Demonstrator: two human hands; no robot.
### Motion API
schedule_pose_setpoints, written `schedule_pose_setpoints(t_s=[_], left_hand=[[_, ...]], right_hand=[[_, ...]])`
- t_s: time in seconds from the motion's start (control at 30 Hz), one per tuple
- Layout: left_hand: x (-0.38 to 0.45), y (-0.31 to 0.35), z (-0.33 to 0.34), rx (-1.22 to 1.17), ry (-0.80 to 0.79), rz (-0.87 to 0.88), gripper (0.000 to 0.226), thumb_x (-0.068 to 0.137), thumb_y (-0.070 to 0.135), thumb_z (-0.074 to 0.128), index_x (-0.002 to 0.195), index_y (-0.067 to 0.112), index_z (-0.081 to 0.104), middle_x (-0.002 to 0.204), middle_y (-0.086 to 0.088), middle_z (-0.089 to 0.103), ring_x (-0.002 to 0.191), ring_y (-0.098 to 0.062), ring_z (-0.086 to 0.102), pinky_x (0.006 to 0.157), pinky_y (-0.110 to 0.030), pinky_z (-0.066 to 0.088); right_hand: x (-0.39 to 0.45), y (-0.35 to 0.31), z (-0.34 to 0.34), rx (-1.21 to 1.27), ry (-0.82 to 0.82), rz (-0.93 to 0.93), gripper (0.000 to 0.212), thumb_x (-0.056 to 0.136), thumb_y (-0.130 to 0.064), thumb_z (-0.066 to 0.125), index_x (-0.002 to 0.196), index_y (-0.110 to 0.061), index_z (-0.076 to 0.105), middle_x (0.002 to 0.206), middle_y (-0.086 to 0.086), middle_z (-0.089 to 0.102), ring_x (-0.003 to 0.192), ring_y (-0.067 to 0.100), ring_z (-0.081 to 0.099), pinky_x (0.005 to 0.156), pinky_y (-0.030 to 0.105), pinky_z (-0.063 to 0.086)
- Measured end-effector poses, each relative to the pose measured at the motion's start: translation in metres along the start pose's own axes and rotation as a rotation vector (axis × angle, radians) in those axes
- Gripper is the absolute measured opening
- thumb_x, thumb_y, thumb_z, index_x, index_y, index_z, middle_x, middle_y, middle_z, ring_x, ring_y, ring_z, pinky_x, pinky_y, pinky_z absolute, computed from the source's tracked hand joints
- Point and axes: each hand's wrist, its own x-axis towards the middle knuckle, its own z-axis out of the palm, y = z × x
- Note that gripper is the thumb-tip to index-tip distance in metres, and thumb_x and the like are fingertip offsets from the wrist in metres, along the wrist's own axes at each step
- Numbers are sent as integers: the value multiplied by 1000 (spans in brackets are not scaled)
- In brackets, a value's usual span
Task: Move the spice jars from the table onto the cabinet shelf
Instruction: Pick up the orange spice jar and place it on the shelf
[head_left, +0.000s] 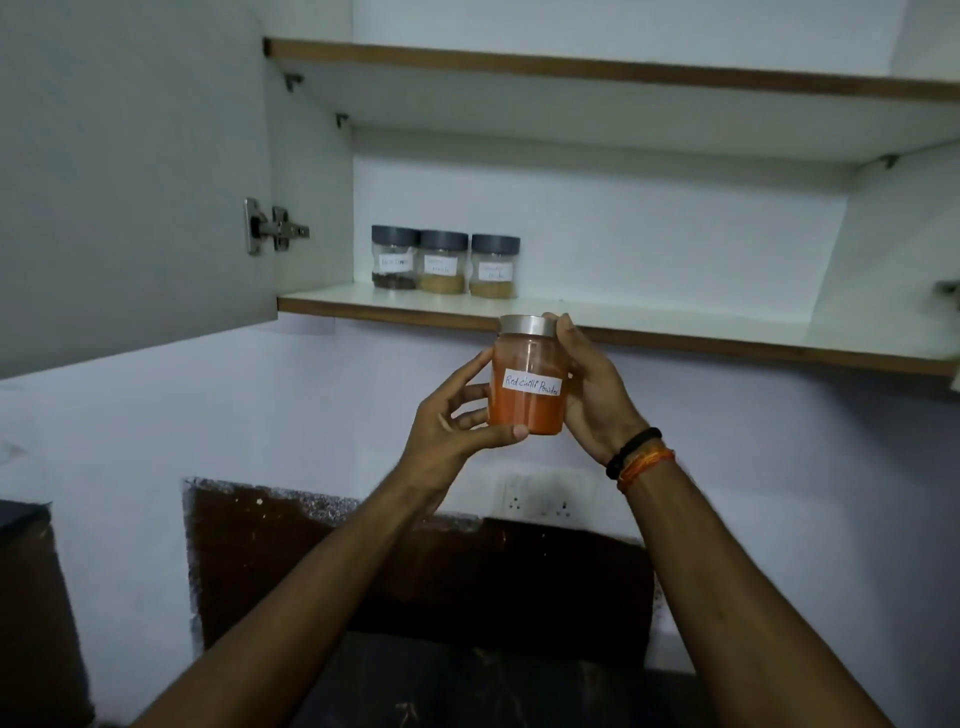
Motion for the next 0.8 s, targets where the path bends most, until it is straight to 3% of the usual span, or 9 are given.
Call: schedule_pose_setpoints(t_s=[0.23, 0.33, 0.53, 0.67, 0.8], left_hand=[[68, 44, 5, 80, -122, 115, 96, 63, 19, 95, 141, 50, 48, 126, -4, 66, 111, -20, 69, 89, -34, 60], [93, 58, 8, 119, -143, 152, 96, 62, 20, 95, 140, 51, 48, 127, -1, 63, 110, -10, 67, 85, -30, 60], [133, 64, 12, 167, -164, 110, 102, 60, 19, 96, 142, 49, 44, 130, -3, 60, 117, -15, 62, 93, -43, 59], [152, 68, 13, 3, -235, -3, 72, 72, 22, 87, 135, 37, 56, 124, -9, 69, 113, -27, 68, 95, -47, 57], [172, 78, 18, 21, -197, -4, 45, 78, 33, 82, 112, 10, 63, 117, -8, 73, 103, -28, 73, 85, -41, 61]], right_hand=[[40, -52, -5, 11, 65, -77, 55, 98, -48, 51, 133, -5, 57, 129, 18, 64, 121, 36, 61, 98, 59, 51], [55, -66, -7, -8, 96, -91, 54, 98, -51, 51, 130, -10, 62, 126, 16, 67, 118, 35, 63, 94, 56, 54], [84, -77, -17, -110, 144, -159, 49, 98, -53, 49, 122, -14, 68, 114, 9, 73, 106, 28, 70, 89, 48, 58], [95, -72, -28, -105, 198, -182, 50, 96, -52, 52, 121, -12, 67, 113, 10, 73, 105, 30, 70, 85, 44, 59], [98, -66, -38, -121, 196, -200, 49, 98, -49, 51, 124, -10, 65, 115, 11, 72, 106, 30, 69, 88, 46, 59]])
